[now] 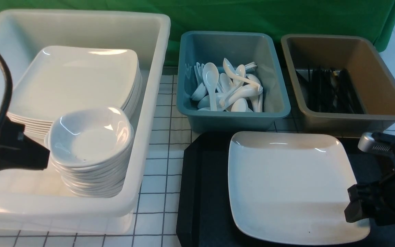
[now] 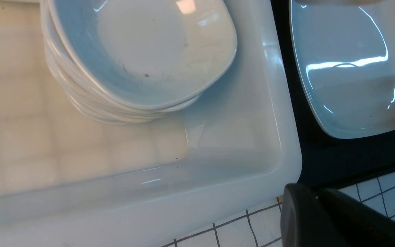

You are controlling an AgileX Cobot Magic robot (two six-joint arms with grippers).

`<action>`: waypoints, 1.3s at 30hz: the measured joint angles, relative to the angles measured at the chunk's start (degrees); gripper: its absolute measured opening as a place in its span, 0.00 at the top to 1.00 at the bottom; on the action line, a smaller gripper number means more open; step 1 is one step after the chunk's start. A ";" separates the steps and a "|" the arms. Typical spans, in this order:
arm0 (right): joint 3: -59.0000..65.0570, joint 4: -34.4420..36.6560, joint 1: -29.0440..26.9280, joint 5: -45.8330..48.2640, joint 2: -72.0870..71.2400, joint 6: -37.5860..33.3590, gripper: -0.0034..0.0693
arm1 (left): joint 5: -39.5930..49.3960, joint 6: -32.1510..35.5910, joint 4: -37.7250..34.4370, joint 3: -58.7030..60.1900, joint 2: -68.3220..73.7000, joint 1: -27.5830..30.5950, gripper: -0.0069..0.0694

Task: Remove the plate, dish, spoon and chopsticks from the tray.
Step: Use the right arm to grab a plate from the dinner plate

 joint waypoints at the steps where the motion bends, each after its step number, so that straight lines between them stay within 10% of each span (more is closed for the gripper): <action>1: 0.00 -0.01 0.00 0.00 0.19 -0.07 0.21 | 0.00 0.00 0.00 0.00 0.00 0.00 0.81; 12: -0.70 2.83 -0.20 -2.71 3.91 0.14 0.63 | -0.04 0.19 -0.44 0.00 0.00 0.00 0.80; 39: -3.78 1.16 -0.20 17.10 -20.80 0.57 0.85 | -0.04 0.36 -0.50 0.00 0.00 0.00 0.79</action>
